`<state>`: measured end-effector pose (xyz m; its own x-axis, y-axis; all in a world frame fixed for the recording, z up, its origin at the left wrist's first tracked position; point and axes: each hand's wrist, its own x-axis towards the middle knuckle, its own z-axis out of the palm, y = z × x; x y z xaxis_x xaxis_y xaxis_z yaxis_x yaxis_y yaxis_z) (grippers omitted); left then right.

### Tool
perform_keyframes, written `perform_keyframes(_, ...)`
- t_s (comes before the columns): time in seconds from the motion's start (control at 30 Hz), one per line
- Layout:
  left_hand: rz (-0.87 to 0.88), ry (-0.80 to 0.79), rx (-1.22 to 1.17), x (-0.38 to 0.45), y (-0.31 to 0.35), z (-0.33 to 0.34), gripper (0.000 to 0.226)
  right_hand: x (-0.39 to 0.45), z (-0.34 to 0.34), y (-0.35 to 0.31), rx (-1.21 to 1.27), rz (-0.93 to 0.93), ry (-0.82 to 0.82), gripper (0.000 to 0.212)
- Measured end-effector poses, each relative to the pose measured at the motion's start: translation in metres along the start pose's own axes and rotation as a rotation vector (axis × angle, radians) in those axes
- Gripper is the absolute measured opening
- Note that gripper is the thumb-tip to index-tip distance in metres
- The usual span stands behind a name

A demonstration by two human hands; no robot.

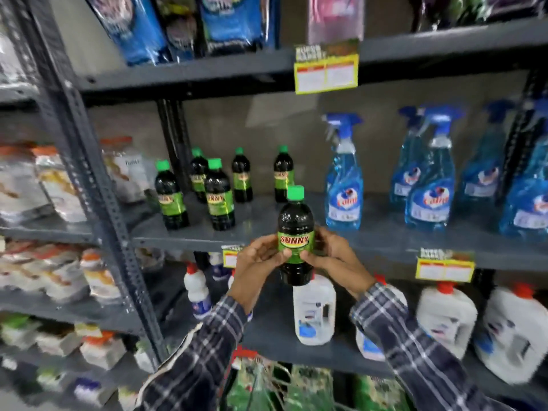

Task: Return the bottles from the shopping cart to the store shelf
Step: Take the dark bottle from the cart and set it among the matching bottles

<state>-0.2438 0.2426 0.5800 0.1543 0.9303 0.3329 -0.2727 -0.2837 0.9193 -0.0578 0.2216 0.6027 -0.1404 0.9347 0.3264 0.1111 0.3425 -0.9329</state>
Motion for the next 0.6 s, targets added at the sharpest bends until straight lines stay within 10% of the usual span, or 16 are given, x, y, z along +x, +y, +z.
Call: perform_keyframes(0.6,-0.018,0.07,0.021,0.147,0.004,-0.047,0.032,0.169,0.035,0.018,-0.118,-0.017,0.13,0.047)
